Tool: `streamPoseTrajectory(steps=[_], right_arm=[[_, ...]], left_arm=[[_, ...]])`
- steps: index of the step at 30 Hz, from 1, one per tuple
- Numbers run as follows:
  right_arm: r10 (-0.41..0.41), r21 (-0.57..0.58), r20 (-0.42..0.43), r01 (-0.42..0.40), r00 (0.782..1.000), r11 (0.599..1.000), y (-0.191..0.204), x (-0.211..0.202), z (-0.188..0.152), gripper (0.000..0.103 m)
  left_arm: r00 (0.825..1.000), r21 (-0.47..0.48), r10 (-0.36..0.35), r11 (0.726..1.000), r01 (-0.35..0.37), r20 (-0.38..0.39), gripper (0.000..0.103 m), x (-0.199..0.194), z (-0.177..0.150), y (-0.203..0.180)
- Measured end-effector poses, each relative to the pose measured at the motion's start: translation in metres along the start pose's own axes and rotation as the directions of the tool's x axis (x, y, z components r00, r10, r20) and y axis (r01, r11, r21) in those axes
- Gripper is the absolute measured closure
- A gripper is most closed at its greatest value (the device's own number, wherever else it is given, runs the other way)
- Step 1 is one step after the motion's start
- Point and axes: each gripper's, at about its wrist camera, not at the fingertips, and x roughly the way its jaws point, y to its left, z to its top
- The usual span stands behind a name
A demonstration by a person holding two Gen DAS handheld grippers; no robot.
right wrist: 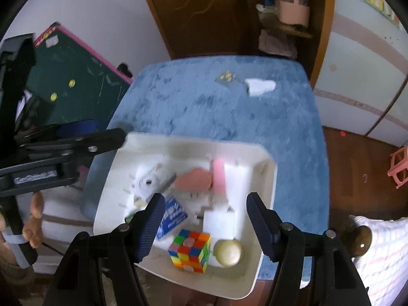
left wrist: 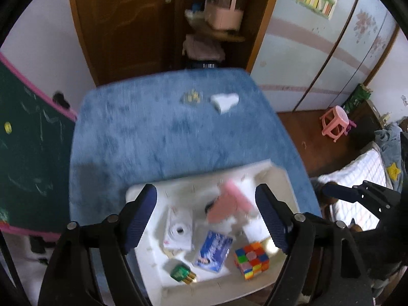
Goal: Organize rigid objects
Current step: 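Lift both open tools out of the tray toward the clear box and white block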
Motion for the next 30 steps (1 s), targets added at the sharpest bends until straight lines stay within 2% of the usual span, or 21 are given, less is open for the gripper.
streamPoseTrajectory(steps=[3, 7, 11, 16, 22, 26, 30], right_arm=[[-0.019, 0.027, 0.023, 0.019, 1.0, 0.999, -0.006, -0.018, 0.026, 0.036], [-0.064, 0.108, 0.04, 0.06, 0.997, 0.992, -0.02, -0.044, 0.068, 0.036], [-0.018, 0.24, 0.064, 0.002, 0.998, 0.971, -0.042, -0.067, 0.108, 0.035], [0.012, 0.387, 0.116, -0.057, 0.993, 0.92, -0.067, -0.085, 0.157, 0.026], [0.031, 0.494, 0.102, -0.077, 0.994, 0.866, -0.094, -0.066, 0.217, 0.025], [0.033, 0.546, 0.06, -0.061, 0.998, 0.836, -0.112, -0.027, 0.247, 0.025], [0.048, 0.605, -0.01, -0.032, 0.999, 0.795, -0.135, 0.034, 0.266, 0.025]], left_arm=[[0.998, 0.026, 0.02, 0.999, -0.022, 0.053, 0.015, -0.019, 0.028, 0.0], [0.993, 0.035, 0.022, 0.999, -0.026, 0.12, 0.014, -0.042, 0.067, 0.004], [0.985, 0.043, 0.044, 0.998, -0.052, 0.165, 0.003, -0.054, 0.101, 0.009], [0.978, 0.052, 0.072, 0.995, -0.084, 0.197, 0.003, -0.053, 0.143, 0.015], [0.983, 0.054, 0.073, 0.995, -0.083, 0.167, 0.002, -0.013, 0.186, 0.022], [0.994, 0.098, 0.061, 0.993, -0.069, 0.089, 0.002, 0.046, 0.203, 0.025], [0.999, 0.143, 0.049, 0.989, -0.047, -0.011, 0.002, 0.119, 0.21, 0.027]])
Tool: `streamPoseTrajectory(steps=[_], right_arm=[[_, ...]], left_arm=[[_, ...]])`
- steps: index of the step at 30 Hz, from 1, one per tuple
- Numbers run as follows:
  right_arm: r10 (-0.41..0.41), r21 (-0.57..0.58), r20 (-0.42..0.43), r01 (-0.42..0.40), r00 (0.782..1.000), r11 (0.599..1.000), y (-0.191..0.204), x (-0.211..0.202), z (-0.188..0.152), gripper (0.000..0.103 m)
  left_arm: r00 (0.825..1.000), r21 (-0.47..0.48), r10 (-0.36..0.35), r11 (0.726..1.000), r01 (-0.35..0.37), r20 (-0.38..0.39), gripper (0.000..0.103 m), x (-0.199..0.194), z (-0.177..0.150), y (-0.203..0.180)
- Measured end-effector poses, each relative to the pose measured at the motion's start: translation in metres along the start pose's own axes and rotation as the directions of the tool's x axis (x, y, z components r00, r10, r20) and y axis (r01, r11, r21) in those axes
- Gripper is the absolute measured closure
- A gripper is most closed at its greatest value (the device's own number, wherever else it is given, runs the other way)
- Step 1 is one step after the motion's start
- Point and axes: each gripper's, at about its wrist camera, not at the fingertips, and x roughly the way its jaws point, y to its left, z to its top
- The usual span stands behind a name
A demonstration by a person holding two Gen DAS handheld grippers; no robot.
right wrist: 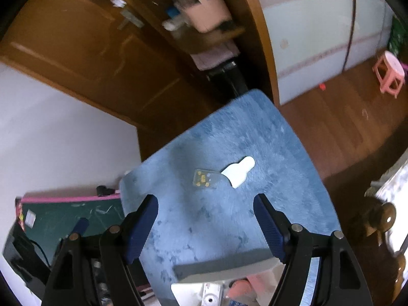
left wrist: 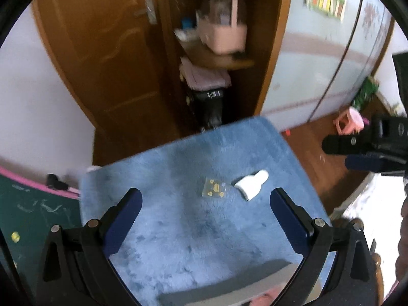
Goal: Organize rigid objects
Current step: 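Lift both open tools out of the tray toward the clear box and white block, then grasp the clear sticker box with left tool while right tool grasps the white block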
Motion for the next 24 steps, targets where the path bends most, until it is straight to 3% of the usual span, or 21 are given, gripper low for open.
streamPoseTrajectory(steps=[9, 13, 19, 24], right_arm=[[-0.054, 0.179, -0.16, 0.083, 0.986, 0.98, -0.043, 0.139, 0.035, 0.025], [-0.067, 0.245, -0.203, 0.116, 0.977, 0.963, -0.057, 0.183, 0.036, 0.025], [-0.105, 0.294, -0.251, 0.179, 0.962, 0.939, -0.064, 0.233, 0.033, 0.025], [-0.154, 0.319, -0.275, 0.241, 0.949, 0.916, -0.068, 0.257, 0.026, 0.025]], left_arm=[[0.985, 0.05, -0.055, 0.997, 0.064, -0.163, 0.002, 0.147, -0.011, -0.007], [0.982, 0.084, -0.016, 0.996, 0.033, -0.189, 0.002, 0.188, -0.016, -0.009], [0.977, 0.041, -0.034, 0.998, 0.044, -0.212, 0.002, 0.221, -0.027, 0.003], [0.979, 0.026, -0.079, 0.996, 0.085, -0.187, 0.002, 0.224, -0.031, 0.004]])
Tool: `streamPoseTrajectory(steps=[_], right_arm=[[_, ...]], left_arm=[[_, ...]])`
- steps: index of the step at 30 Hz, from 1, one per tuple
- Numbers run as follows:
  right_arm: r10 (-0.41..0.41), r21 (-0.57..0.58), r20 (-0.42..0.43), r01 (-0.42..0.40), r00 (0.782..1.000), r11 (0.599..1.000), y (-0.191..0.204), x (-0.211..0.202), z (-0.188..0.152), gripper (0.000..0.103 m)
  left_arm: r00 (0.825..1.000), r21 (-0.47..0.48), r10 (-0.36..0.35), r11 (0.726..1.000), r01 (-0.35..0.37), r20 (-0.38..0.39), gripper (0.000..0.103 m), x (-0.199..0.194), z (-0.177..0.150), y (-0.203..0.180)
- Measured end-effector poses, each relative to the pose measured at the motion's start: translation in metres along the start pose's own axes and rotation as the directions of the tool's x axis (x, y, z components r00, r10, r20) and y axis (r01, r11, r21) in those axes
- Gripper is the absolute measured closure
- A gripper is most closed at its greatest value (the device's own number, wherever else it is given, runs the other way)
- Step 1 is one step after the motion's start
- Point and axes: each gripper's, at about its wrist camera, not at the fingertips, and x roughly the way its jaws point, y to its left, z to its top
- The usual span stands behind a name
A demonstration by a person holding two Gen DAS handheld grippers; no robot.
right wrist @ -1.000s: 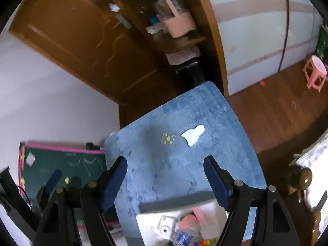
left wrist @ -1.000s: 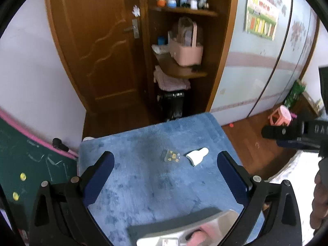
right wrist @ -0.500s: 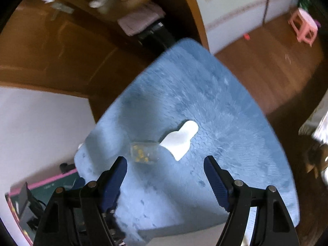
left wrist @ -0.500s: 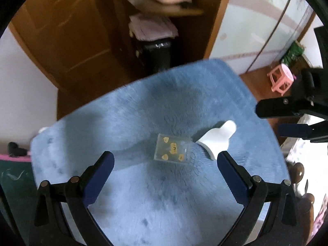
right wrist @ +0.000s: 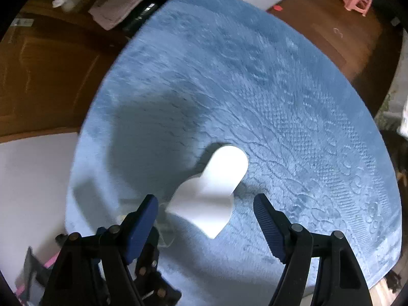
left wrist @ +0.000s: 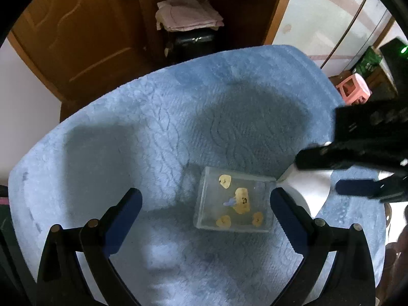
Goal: Organize rigid objects
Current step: 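Grasp the clear sticker box with left tool while right tool grasps the white block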
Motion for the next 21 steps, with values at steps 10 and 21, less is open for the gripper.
streamPoseTrajectory(steps=[10, 21], right_arm=[[-0.088, 0.026, 0.02, 0.087, 0.996, 0.996, 0.019, 0.026, 0.006, 0.02], [-0.259, -0.094, 0.049, 0.262, 0.965, 0.96, 0.059, 0.046, -0.012, 0.031]], left_arm=[[1.0, 0.064, -0.027, 0.998, 0.027, -0.004, 0.002, 0.002, -0.007, -0.005], [1.0, 0.039, -0.008, 0.999, 0.008, -0.005, 0.003, 0.011, -0.006, 0.0]])
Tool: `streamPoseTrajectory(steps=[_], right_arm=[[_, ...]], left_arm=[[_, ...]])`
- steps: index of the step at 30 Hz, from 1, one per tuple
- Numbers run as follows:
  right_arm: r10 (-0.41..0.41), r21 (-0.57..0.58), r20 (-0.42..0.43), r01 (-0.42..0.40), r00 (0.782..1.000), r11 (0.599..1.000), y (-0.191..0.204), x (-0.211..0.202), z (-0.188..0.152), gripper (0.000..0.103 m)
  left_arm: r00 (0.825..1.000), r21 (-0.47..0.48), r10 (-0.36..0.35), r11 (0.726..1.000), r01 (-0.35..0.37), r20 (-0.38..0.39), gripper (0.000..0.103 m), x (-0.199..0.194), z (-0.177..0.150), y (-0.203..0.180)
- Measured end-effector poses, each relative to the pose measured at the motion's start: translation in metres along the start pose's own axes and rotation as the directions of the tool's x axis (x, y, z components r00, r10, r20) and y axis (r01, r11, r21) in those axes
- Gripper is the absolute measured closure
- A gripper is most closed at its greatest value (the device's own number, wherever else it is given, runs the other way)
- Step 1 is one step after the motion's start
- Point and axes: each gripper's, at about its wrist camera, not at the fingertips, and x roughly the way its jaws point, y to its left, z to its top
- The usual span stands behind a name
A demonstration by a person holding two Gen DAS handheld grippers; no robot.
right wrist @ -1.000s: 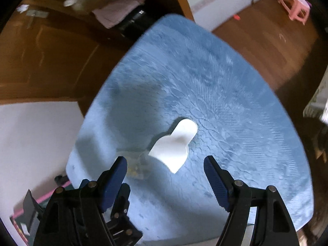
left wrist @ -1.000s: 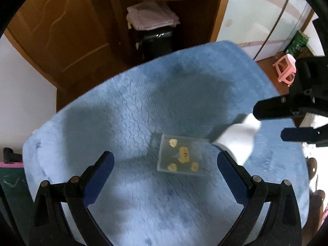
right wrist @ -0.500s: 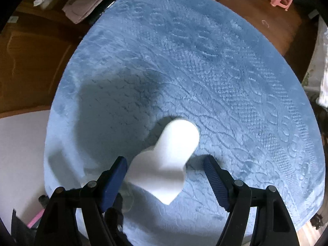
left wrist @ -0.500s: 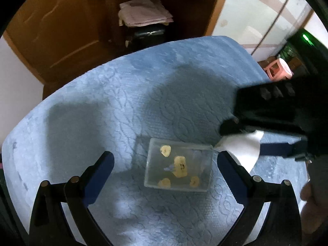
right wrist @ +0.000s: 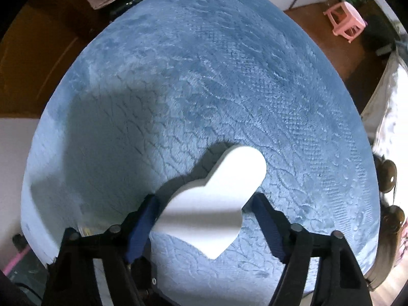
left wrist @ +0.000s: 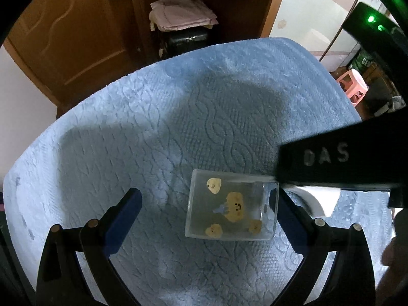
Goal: Organize rigid objects
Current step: 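Grasp the clear sticker box with left tool while right tool grasps the white block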
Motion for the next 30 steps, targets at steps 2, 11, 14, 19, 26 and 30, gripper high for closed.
streamPoseTrajectory(steps=[2, 11, 14, 19, 26, 30], right_arm=[[0.001, -0.012, -0.001, -0.001, 1.0, 1.0, 0.005, -0.002, -0.006, 0.04], [0.059, -0.028, 0.016, -0.059, 0.998, 0.998, -0.03, -0.019, -0.015, 0.04], [0.073, -0.04, 0.021, -0.072, 0.997, 0.997, -0.042, -0.021, -0.023, 0.04], [0.112, -0.056, 0.015, -0.111, 0.994, 0.992, -0.063, -0.024, -0.034, 0.04], [0.152, -0.107, 0.015, -0.149, 0.988, 0.983, -0.079, -0.034, -0.064, 0.04], [0.177, -0.142, 0.031, -0.171, 0.984, 0.975, -0.084, -0.05, -0.086, 0.04]], left_arm=[[1.0, 0.004, -0.002, 1.0, 0.002, -0.006, 0.003, 0.001, 0.001, -0.001], [0.999, 0.007, 0.002, 1.0, -0.001, -0.045, 0.004, 0.011, 0.007, -0.01], [0.999, -0.002, 0.018, 1.0, -0.018, -0.05, 0.006, 0.016, 0.006, -0.01], [0.999, 0.015, 0.037, 0.999, -0.036, -0.026, 0.023, 0.012, 0.003, -0.014], [0.997, 0.023, 0.079, 0.997, -0.079, 0.003, 0.039, -0.004, -0.006, -0.017], [0.997, 0.007, 0.08, 0.997, -0.08, 0.015, 0.039, -0.029, -0.015, -0.016]])
